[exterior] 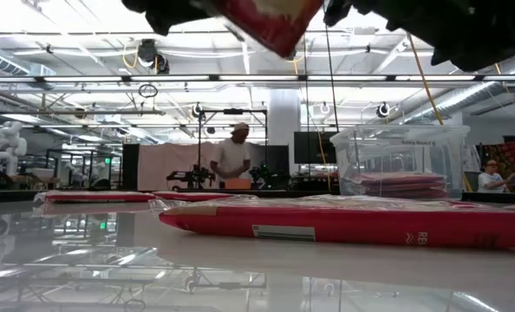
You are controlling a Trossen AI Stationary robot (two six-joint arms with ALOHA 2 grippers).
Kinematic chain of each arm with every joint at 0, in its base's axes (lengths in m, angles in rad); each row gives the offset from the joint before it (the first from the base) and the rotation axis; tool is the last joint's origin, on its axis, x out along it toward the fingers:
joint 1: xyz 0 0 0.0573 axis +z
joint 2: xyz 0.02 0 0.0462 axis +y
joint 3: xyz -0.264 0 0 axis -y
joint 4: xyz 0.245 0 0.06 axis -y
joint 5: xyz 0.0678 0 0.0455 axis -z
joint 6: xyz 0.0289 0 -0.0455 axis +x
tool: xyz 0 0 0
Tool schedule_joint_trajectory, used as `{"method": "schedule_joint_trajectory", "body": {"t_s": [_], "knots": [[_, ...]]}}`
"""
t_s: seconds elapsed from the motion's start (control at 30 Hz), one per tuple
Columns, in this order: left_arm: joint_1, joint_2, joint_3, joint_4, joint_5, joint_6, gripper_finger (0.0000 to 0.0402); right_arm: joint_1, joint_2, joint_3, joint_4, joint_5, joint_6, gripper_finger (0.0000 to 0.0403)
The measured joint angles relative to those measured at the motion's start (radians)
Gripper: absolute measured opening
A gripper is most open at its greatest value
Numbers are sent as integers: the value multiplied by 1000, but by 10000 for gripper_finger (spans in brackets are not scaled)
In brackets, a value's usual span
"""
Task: Sort popcorn bags into baskets
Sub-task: Put the red popcorn bag into the transparent bin
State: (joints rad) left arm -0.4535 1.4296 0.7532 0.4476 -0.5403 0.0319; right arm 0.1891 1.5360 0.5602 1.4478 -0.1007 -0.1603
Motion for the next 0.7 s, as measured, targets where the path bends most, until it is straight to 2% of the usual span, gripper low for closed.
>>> {"method": "schedule_joint_trajectory", "body": {"t_s": [0.17, 0.5, 0.7], "knots": [[-10, 0, -68, 115, -2, 7, 151, 45, 49, 0, 79, 69, -48, 11], [-25, 0, -192, 389, 40, 47, 17, 68, 109, 6, 124, 127, -63, 11], [-5, 0, -198, 348, 42, 45, 30, 68, 110, 6, 96, 147, -64, 13]]}}
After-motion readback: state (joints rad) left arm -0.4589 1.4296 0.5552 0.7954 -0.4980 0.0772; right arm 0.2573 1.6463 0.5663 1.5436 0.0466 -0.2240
